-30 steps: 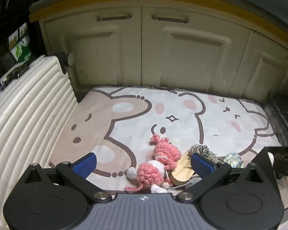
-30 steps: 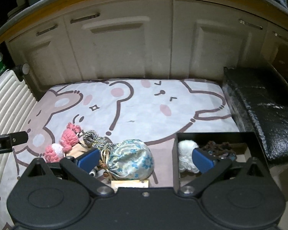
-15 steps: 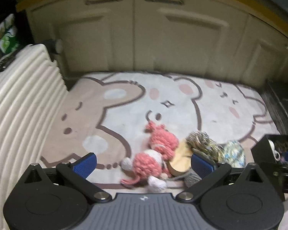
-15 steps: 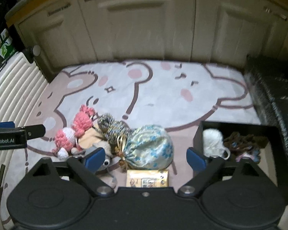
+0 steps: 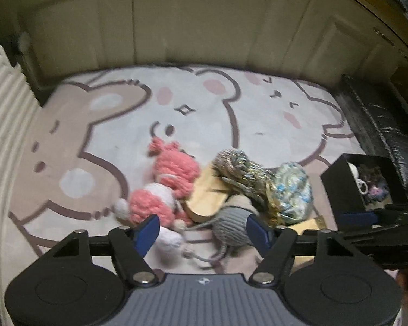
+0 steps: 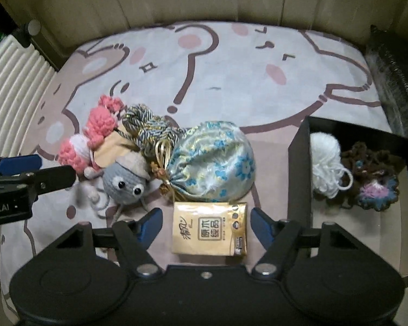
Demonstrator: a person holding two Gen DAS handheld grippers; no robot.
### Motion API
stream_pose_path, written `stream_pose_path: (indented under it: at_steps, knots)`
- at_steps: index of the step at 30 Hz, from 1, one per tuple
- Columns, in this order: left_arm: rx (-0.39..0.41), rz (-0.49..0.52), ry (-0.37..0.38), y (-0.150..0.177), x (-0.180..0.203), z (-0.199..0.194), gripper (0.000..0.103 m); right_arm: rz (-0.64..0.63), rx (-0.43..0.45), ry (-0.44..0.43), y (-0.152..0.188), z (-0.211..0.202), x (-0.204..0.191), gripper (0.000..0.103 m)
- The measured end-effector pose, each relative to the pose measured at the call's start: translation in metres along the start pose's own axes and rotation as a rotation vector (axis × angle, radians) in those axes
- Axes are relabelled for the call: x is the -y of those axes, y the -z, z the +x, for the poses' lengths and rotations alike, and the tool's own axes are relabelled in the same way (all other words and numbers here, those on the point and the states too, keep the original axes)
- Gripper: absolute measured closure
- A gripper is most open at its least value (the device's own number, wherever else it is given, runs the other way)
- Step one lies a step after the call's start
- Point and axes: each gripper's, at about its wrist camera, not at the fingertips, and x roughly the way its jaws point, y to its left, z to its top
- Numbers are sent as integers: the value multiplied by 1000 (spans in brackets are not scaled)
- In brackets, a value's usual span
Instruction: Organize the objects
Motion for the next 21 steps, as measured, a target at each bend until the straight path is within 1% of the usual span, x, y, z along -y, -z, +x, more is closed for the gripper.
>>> stream_pose_path:
  at_steps: [5, 9, 10, 15, 21]
  knots:
    - [-52, -35, 37, -1, 4, 15, 37, -43, -30, 3, -1, 11, -4, 32]
    - [-93, -65, 67, -2, 6, 26, 40, -91, -66, 30, -1, 22, -9, 37]
    - [-104, -75, 75, -2, 7, 28, 40, -104, -74, 35, -1, 25, -10, 36]
    - [-138, -107, 97, -2, 9, 40, 42, -155, -78, 41, 2, 30, -15, 32]
    - [-166, -97, 92, -3, 14, 51, 43, -226, -77, 58, 6, 37, -17, 27]
